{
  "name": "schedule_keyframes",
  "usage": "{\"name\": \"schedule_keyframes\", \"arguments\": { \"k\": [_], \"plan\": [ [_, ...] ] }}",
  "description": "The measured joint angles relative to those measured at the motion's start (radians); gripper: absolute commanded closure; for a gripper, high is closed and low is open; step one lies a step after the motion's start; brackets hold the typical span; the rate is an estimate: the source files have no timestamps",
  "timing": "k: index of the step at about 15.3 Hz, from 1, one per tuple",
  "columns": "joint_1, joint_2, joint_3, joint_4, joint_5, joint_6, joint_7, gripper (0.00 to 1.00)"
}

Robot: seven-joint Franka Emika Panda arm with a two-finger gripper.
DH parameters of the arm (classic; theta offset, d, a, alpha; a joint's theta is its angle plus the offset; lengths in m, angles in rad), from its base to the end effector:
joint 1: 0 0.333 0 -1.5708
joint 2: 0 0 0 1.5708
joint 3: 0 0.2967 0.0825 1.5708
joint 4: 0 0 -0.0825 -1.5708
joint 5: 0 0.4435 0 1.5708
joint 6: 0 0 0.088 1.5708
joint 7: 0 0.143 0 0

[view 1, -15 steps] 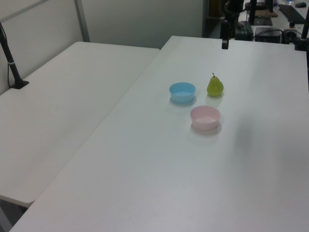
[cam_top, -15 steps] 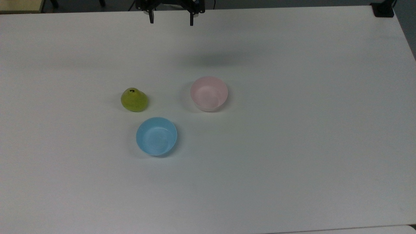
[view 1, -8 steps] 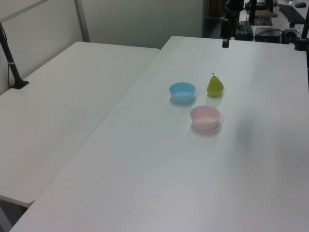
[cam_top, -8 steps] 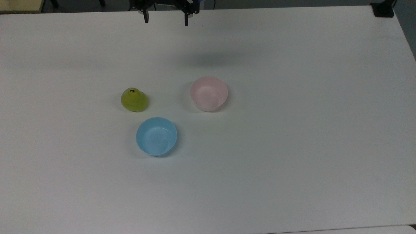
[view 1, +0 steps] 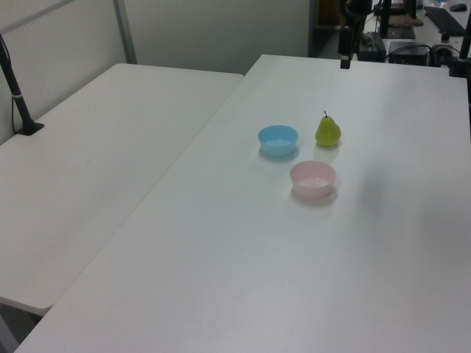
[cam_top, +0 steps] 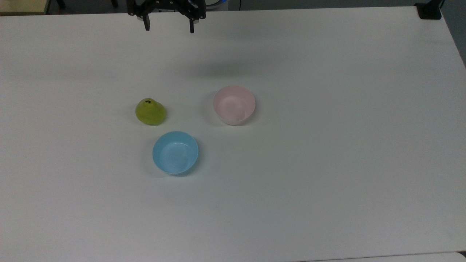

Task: Place the pear in the bowl
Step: 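Move the open gripper toward the green pear and descend above it, then lower the gripper around the green pear and close on it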

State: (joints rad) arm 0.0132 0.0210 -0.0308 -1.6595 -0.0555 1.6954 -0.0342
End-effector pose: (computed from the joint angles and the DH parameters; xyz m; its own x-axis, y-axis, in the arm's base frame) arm 0.6285 -0.0182 0.5199 0.9996 0.0235 0.0128 0.0227 -0.9982 0.0562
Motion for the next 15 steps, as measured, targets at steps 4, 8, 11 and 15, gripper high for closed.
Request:
{"name": "schedule_keyframes", "arguments": {
  "k": [4, 8, 11, 15],
  "plan": [
    [-0.036, 0.064, 0.000, -0.002, 0.000, 0.056, -0.082, 0.00],
    [-0.071, 0.133, -0.001, -0.002, 0.000, 0.124, -0.116, 0.00],
    [-0.084, 0.181, -0.001, -0.003, 0.000, 0.162, -0.116, 0.00],
    [-0.105, 0.239, -0.001, -0.008, -0.004, 0.215, -0.118, 0.00]
  ]
}}
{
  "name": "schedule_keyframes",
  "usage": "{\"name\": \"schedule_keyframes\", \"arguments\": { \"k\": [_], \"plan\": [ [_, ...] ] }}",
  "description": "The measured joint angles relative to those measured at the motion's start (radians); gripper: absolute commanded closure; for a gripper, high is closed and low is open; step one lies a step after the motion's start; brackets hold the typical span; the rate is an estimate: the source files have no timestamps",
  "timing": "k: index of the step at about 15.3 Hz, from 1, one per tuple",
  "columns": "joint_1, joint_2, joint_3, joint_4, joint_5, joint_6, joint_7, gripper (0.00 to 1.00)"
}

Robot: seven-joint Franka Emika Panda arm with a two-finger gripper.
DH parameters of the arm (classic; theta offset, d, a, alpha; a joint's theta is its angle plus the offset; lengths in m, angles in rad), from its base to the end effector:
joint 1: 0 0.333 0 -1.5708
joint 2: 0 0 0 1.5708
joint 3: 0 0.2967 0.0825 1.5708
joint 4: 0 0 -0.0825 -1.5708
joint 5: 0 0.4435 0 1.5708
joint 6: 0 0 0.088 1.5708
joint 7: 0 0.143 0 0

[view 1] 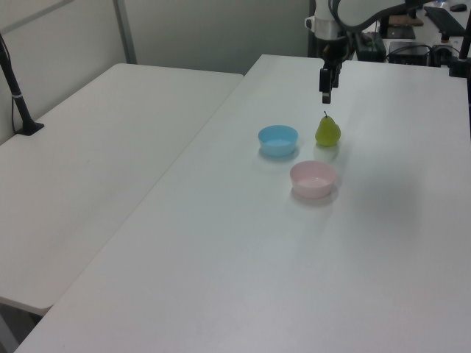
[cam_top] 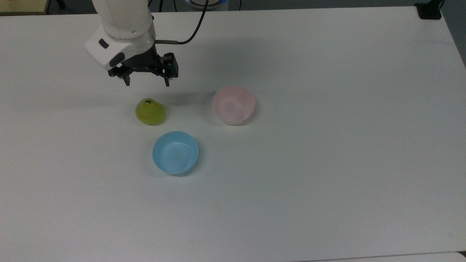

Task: Place the pear in the bowl
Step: 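Lower the gripper around the green pear and close on it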

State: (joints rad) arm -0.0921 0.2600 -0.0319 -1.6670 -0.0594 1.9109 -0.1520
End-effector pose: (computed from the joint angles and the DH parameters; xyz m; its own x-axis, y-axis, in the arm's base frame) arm 0.6803 -0.0900 0.3771 0.9985 0.0484 -0.0262 0.0500 -0.9969 0.0606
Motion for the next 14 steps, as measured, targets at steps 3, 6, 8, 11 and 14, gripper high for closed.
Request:
{"name": "schedule_keyframes", "arguments": {
  "k": [3, 6, 8, 11, 14],
  "plan": [
    [-0.006, 0.026, 0.000, -0.026, -0.019, 0.043, -0.002, 0.00],
    [-0.007, 0.058, 0.000, -0.043, -0.042, 0.075, -0.003, 0.00],
    [-0.007, 0.081, 0.000, -0.051, -0.053, 0.100, -0.003, 0.00],
    [-0.007, 0.115, 0.000, -0.070, -0.061, 0.157, -0.004, 0.04],
    [-0.007, 0.137, 0.001, -0.084, -0.078, 0.189, -0.005, 0.14]
  ]
}}
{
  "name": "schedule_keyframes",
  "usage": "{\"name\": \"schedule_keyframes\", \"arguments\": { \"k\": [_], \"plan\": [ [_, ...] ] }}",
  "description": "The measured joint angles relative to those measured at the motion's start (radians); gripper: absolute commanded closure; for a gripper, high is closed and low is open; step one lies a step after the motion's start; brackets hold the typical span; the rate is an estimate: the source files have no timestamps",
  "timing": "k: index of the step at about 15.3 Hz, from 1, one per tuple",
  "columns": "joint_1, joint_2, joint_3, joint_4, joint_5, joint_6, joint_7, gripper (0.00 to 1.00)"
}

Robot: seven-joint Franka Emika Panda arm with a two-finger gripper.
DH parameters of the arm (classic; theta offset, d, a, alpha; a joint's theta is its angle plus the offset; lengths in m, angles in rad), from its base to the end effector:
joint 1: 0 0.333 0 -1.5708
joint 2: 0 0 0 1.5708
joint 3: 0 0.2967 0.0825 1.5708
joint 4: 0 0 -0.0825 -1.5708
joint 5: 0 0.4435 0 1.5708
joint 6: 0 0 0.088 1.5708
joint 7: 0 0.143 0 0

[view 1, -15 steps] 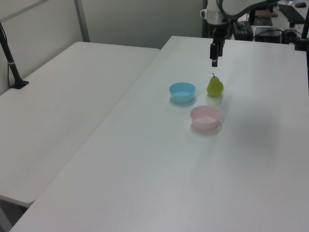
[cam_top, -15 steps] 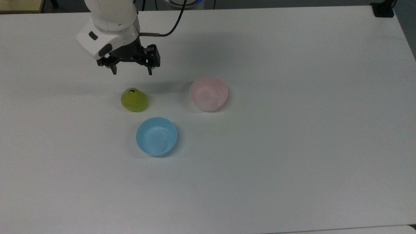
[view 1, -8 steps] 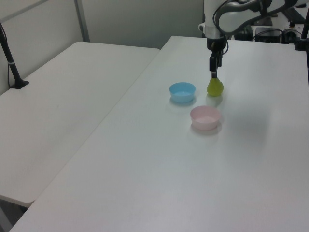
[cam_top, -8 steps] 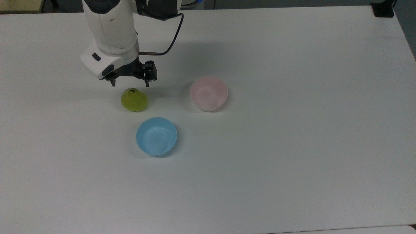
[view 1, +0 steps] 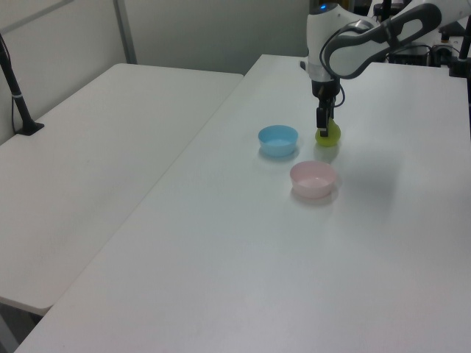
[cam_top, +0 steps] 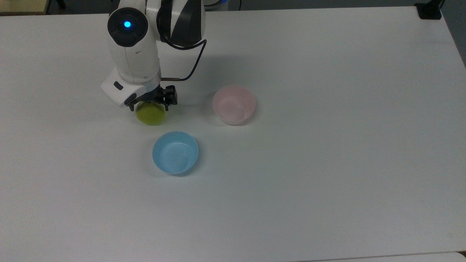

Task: Place the pear in the bowl
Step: 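Lower the gripper around the green pear and close on it, then lift the pear and carry it over the pink bowl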

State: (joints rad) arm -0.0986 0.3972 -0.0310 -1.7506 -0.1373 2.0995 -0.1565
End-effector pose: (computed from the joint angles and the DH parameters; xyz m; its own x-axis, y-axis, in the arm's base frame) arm 0.6819 -0.0990 0.2557 0.9927 0.0966 -0.0720 0.1046 -0.9876 0.1168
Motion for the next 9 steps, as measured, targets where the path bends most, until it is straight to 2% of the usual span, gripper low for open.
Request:
{"name": "schedule_keyframes", "arguments": {
  "k": [1, 2, 4, 9],
  "plan": [
    [0.000, 0.004, 0.000, -0.004, -0.006, 0.002, 0.000, 0.23],
    [0.000, 0.007, 0.000, -0.007, -0.009, 0.004, 0.000, 0.40],
    [0.000, 0.009, 0.001, -0.007, -0.011, 0.015, -0.003, 0.59],
    [0.000, 0.007, 0.001, -0.007, -0.011, 0.016, -0.027, 0.61]
  ]
}}
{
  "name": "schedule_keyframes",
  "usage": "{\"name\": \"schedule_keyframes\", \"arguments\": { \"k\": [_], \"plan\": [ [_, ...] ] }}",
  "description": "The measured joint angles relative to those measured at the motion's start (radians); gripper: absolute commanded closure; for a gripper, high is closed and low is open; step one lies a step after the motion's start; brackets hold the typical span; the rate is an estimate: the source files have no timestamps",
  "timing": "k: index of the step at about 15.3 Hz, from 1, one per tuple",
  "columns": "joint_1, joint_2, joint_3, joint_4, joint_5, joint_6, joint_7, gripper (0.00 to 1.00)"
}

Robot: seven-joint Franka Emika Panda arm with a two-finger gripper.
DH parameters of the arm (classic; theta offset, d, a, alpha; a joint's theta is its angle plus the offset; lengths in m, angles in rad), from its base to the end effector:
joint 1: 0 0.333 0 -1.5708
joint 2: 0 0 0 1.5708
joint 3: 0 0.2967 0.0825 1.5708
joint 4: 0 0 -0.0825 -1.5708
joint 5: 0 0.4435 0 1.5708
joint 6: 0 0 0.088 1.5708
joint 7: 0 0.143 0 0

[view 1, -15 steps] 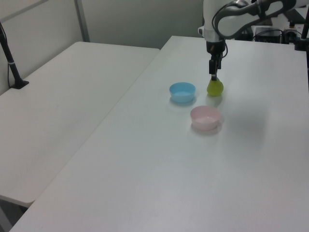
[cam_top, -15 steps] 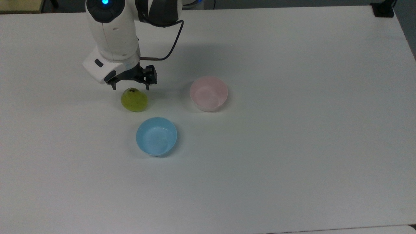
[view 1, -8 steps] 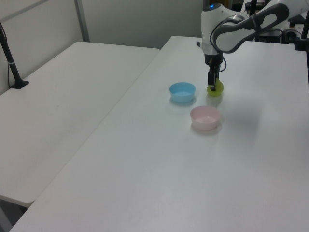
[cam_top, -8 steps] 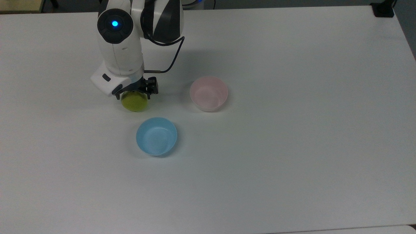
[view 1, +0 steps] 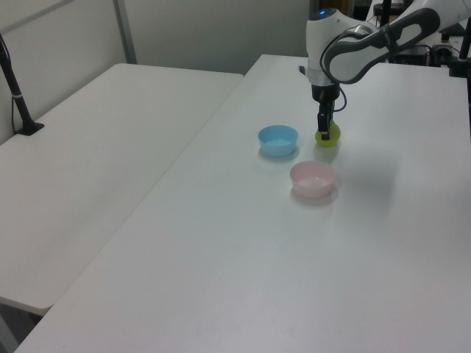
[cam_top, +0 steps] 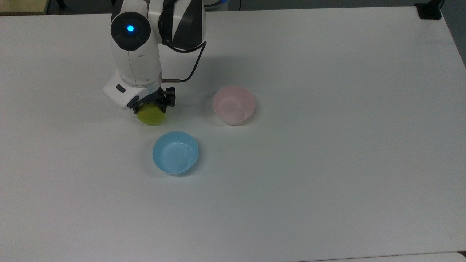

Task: Place the pear in the bowl
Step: 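Lift the pear and carry it over the pink bowl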

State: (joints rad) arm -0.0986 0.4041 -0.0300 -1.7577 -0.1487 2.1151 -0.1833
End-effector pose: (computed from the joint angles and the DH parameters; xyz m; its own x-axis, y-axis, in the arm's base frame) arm 0.6814 -0.0989 0.2488 0.9884 0.1315 -0.0758 0.1401 -0.9825 0.1229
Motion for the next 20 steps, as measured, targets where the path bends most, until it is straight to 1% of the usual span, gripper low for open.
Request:
{"name": "schedule_keyframes", "arguments": {
  "k": [4, 9, 11, 14, 20],
  "plan": [
    [0.000, -0.040, 0.000, 0.000, 0.000, -0.024, -0.001, 0.61],
    [0.004, -0.155, 0.005, 0.000, 0.000, -0.134, -0.001, 0.61],
    [0.020, -0.195, 0.014, 0.000, 0.001, -0.163, 0.020, 0.61],
    [0.093, -0.215, 0.023, -0.001, 0.001, -0.181, 0.119, 0.61],
    [0.241, -0.219, 0.030, -0.006, 0.001, -0.184, 0.304, 0.61]
  ]
}}
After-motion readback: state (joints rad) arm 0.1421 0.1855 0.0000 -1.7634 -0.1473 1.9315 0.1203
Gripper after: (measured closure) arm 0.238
